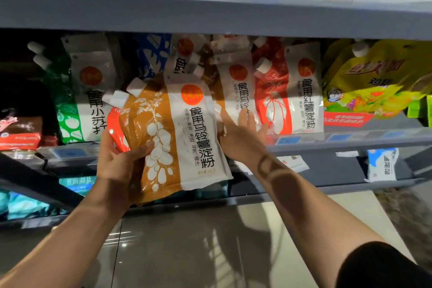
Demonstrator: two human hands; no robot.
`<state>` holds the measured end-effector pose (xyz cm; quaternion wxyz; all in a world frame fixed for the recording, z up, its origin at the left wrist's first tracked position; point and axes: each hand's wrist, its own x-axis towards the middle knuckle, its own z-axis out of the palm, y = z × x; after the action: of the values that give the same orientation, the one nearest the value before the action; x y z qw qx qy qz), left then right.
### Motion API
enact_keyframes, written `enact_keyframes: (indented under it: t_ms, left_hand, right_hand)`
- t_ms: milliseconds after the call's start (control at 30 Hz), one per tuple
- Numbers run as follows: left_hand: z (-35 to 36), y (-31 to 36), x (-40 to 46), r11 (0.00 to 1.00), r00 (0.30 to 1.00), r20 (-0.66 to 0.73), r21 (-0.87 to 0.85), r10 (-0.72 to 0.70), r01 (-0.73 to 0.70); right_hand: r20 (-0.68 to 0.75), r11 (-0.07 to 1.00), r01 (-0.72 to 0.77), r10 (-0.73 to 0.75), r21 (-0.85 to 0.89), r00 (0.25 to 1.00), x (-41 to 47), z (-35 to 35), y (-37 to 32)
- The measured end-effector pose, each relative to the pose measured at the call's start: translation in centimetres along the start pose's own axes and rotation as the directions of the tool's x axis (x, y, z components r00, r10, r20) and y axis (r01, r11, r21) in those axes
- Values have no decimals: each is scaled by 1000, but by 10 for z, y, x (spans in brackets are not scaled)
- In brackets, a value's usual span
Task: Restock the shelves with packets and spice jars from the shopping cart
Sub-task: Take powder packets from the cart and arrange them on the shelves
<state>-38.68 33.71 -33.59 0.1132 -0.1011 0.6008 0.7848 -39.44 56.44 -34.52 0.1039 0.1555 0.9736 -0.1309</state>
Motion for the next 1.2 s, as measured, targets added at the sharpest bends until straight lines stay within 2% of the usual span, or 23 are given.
enact_keyframes:
  t_ms: [100, 167, 233, 300, 400, 433, 533, 700, 800, 867, 967, 1000, 1033, 1100, 1133, 1200]
  left_hand:
    - [3, 1, -2, 999, 1000, -19, -36, -22, 22]
    - [3, 3, -3, 999, 999, -47, -48, -27, 25]
    - [2, 4, -5, 998, 997, -62, -50, -38, 35]
    - [0, 6, -8, 997, 996, -67, -53, -51, 48]
    - [1, 6, -7, 998, 996, -77, -37, -54, 52]
    - [2, 7, -7, 998, 995, -86, -33, -58, 55]
    - [1, 6, -2, 998, 993, -101, -28, -64, 62]
    - [-2, 2, 2, 999, 997, -69, -16, -45, 44]
    - [-2, 2, -4, 998, 999, -12, -46, -40, 40]
    - [2, 1, -9, 996, 999, 3, -75, -38, 38]
    - [5, -2, -9, 996, 996, -63, -63, -63, 59]
    - [6, -2, -9, 996, 994, -86, -50, -72, 68]
    - [5, -2, -8, 997, 992, -97, -39, -77, 73]
    - [6, -3, -7, 997, 993, -97, -33, -67, 64]
    - [6, -3, -7, 998, 993, -98, -33, -61, 58]
    - [6, -3, -6, 998, 993, -103, -20, -58, 56]
  right_hand:
    - [80, 987, -133, 125, 95, 989, 21, -4, -7]
    - [96, 975, -203, 195, 86, 976, 29, -7, -14]
    - [-18, 984, -177, 178, 35, 984, 21, 1, -16]
    - [-200, 988, -147, 153, 48, 968, 8, 10, -16]
    - [-456, 991, -132, 116, -3, 882, 17, 10, -13]
    - [-491, 989, -139, 102, -40, 865, 26, 4, -13]
    - [-312, 982, -173, 140, -79, 940, 51, -8, -13]
    - [-298, 953, -194, 120, -234, 947, 63, -9, -15]
    - [-297, 987, -156, 135, -47, 945, 54, -10, -14]
    - [-333, 992, -47, 85, 120, 939, 42, -8, -8]
    - [-444, 957, 92, 41, 273, 895, 20, -7, -11]
    - [-434, 935, 115, 44, 335, 900, 9, -9, -16]
    - [-372, 887, 126, 55, 445, 927, -3, -11, -22]
    - [-153, 710, 81, 38, 700, 987, -24, -13, -31]
    - [-76, 664, 36, 30, 747, 997, -29, -12, -32]
    - [-61, 669, 16, 44, 743, 997, -31, -12, -32]
